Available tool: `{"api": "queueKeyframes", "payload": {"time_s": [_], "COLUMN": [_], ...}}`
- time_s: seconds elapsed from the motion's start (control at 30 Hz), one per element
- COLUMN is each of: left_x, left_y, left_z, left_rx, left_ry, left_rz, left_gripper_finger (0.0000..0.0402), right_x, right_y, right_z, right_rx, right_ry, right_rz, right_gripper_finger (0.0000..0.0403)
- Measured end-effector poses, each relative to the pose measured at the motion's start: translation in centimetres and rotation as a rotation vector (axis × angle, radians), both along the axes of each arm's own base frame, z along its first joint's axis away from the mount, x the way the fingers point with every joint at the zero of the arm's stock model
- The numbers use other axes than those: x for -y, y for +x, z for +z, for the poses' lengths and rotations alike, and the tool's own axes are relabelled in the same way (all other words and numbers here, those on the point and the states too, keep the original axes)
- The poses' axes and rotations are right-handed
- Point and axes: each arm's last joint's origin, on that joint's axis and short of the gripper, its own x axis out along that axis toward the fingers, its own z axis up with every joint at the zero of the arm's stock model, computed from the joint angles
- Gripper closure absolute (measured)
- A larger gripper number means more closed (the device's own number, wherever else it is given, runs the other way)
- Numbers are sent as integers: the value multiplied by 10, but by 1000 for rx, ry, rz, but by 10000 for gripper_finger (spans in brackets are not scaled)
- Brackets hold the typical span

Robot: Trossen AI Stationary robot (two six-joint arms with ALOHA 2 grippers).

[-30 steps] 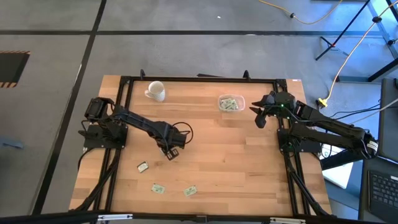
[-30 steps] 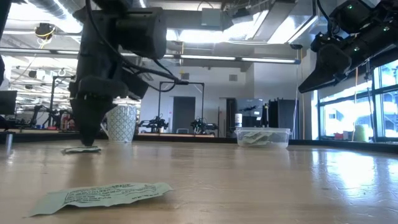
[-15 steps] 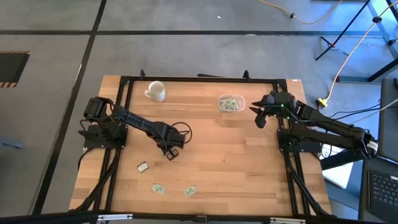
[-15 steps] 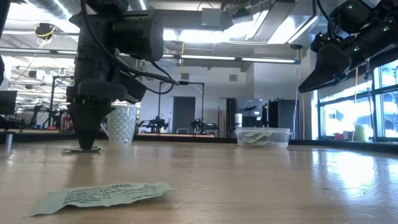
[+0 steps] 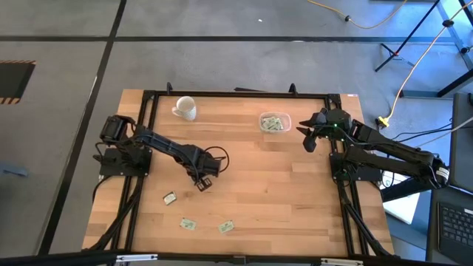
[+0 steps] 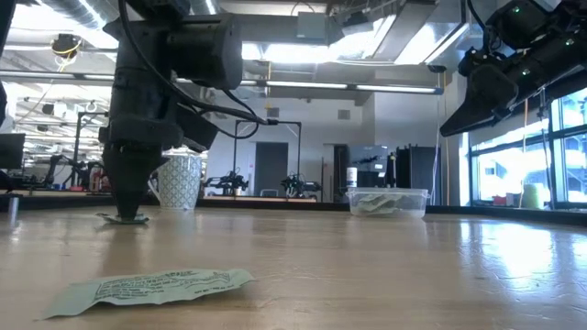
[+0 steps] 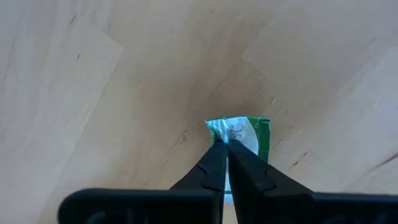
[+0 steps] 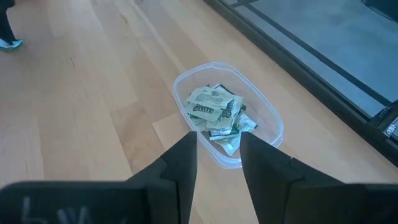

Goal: Pick and place items into bin
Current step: Put the truvia packet into the transparent bin

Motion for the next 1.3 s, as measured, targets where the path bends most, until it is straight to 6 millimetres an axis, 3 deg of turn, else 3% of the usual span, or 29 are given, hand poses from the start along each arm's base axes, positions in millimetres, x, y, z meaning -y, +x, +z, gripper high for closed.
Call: {"api": "queueKeyframes", "payload": {"time_s": [0.17, 0.3, 0.47, 0.63, 0.8, 1.0, 1.3], "left_x": [-8, -26, -68, -113, -151, -187, -228], "left_y": [22, 43, 78, 103, 124, 153, 195], "left_z": [19, 37, 67, 111, 147, 145, 99], "left_rx": [90, 230, 544, 898, 986, 869, 794], "left_ry": [6, 34, 117, 227, 378, 357, 344], "left_rz": [-65, -114, -185, -349, -401, -396, -369], "left_gripper_finger": [399, 397, 398, 398, 399, 399, 398], "right_x": [0, 0, 0, 0, 0, 0, 0], "right_y": [0, 0, 0, 0, 0, 0, 0], "right_z": [0, 0, 0, 0, 0, 0, 0], "right_rx": [0, 2, 4, 4, 4, 3, 2], "right_ry": [0, -1, -2, -3, -2, -4, -2], "right_rz": [0, 0, 0, 0, 0, 0, 0], "right_gripper_finger": [276, 276, 276, 276, 276, 276, 276]}}
